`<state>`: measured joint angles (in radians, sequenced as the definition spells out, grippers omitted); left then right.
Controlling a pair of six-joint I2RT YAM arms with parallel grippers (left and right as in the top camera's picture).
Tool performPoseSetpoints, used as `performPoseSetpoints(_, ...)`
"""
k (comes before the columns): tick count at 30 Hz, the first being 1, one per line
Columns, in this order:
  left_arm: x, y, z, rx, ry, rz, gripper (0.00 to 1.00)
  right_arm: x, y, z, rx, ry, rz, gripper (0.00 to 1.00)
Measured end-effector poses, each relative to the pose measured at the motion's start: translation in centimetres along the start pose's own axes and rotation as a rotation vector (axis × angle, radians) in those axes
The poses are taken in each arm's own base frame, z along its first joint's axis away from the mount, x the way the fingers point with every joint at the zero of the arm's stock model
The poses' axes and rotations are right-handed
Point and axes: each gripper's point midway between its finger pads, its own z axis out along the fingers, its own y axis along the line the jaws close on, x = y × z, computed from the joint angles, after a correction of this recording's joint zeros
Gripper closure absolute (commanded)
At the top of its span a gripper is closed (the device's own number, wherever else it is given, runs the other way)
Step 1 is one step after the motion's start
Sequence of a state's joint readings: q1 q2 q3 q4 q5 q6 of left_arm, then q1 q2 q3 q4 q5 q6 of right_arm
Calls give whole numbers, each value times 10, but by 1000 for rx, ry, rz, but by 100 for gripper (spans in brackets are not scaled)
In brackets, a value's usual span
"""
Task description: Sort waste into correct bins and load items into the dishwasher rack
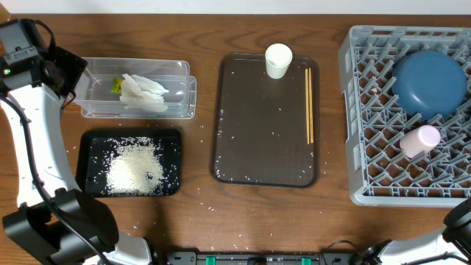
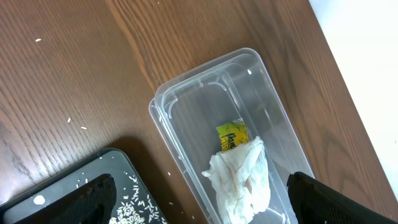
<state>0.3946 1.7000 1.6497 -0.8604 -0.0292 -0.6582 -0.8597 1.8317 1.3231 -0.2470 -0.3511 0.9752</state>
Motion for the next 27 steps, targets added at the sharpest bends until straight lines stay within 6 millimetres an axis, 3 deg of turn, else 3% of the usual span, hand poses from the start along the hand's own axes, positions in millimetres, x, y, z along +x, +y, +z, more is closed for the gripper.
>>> performPoseSetpoints(14, 0, 0, 0, 0, 0, 0, 9, 5, 7, -2, -40, 37, -5, 96)
performPoseSetpoints(19, 0, 0, 0, 0, 0, 0, 9, 12, 12, -18, -36, 60, -6, 93)
performPoseSetpoints(23, 0, 0, 0, 0, 0, 0, 9, 23, 26, -43, -60, 93, -3, 77)
performPoseSetpoints(27, 0, 0, 0, 0, 0, 0, 9, 32, 29, -62, -49, 115, -3, 67)
